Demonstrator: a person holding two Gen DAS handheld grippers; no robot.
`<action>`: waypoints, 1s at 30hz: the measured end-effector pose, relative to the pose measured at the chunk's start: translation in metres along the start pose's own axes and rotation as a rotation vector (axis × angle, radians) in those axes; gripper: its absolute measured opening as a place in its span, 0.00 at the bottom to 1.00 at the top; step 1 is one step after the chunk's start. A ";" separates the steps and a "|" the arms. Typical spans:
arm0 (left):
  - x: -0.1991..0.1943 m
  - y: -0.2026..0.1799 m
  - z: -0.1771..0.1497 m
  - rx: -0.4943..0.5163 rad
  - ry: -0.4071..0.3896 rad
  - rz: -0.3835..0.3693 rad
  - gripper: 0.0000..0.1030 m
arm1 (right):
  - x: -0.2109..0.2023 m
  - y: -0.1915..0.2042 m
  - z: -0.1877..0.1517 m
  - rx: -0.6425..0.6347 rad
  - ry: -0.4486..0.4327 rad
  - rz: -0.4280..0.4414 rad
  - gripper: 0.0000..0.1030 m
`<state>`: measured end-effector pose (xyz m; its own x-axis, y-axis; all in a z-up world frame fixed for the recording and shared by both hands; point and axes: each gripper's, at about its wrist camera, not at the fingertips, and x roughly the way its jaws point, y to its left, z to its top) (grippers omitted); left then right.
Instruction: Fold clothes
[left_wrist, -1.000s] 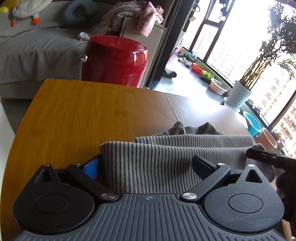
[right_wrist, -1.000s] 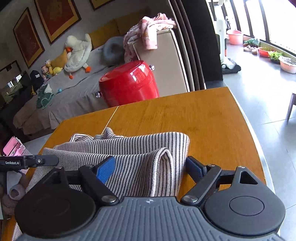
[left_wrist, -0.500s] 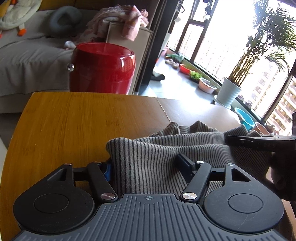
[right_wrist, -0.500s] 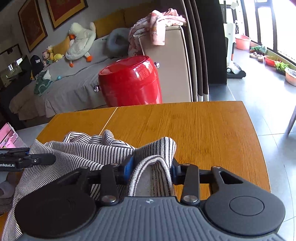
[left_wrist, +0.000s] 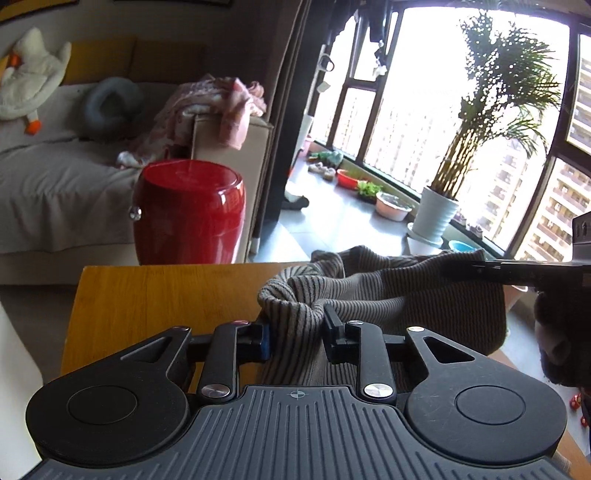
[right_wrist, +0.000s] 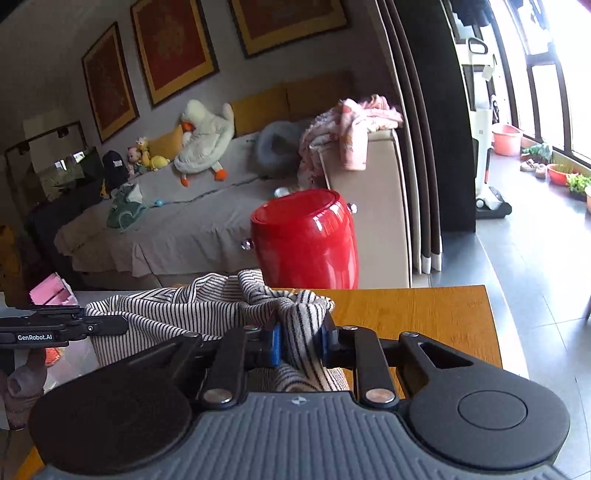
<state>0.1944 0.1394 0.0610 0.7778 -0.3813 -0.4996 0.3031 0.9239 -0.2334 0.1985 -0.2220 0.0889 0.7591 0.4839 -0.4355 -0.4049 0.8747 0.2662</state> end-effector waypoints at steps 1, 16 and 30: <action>-0.012 -0.006 -0.002 0.009 -0.013 -0.005 0.27 | -0.014 0.005 -0.001 -0.005 -0.015 0.013 0.18; -0.110 -0.022 -0.113 -0.020 0.131 -0.022 0.34 | -0.141 0.028 -0.139 -0.051 0.133 -0.030 0.23; -0.097 0.004 -0.111 -0.278 0.149 -0.080 0.85 | -0.120 -0.021 -0.149 0.378 0.082 0.065 0.68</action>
<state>0.0590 0.1771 0.0157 0.6619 -0.4717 -0.5826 0.1817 0.8550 -0.4857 0.0394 -0.2947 0.0073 0.6886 0.5516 -0.4707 -0.2228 0.7787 0.5865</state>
